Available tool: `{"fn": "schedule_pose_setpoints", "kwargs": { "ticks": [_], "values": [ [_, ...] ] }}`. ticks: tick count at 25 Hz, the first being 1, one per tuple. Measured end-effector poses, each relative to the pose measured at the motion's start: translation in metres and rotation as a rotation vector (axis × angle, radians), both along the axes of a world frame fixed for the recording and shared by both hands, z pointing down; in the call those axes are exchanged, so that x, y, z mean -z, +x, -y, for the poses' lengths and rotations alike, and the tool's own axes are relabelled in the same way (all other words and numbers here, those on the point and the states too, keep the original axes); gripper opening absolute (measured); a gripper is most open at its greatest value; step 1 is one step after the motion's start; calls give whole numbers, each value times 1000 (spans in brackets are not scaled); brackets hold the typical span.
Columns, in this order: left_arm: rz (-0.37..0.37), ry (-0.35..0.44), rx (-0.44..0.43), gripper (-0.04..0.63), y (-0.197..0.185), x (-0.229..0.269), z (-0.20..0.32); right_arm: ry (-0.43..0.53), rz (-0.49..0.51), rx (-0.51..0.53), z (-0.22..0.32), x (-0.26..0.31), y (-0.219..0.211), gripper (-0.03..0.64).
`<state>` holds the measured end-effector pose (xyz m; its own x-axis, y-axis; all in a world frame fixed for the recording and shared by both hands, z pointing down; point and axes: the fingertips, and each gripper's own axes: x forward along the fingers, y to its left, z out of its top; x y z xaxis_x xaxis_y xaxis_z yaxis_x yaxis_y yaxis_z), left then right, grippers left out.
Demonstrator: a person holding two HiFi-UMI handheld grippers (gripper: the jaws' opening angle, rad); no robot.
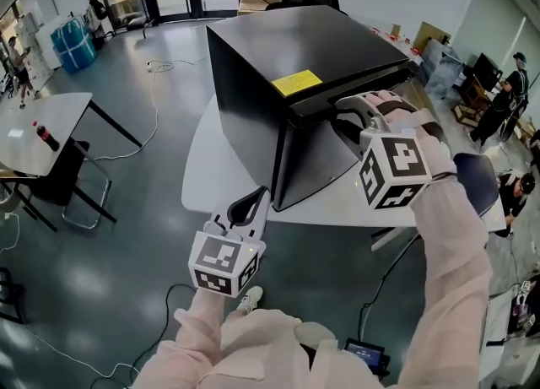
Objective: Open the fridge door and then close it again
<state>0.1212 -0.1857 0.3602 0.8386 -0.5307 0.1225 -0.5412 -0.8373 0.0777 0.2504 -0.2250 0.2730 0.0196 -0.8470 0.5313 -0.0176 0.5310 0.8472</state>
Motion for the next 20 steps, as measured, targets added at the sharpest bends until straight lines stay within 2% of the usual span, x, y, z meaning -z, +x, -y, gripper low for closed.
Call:
{"fn": "schedule_pose_setpoints", "kwargs": {
  "ticks": [9, 20],
  "values": [
    [-28, -20, -4, 11, 7, 2, -25, -3, -21, 30, -45, -4, 11, 84],
    [-9, -31, -11, 11, 14, -7, -81, 7, -50, 42, -88, 3, 21, 89]
  ]
}}
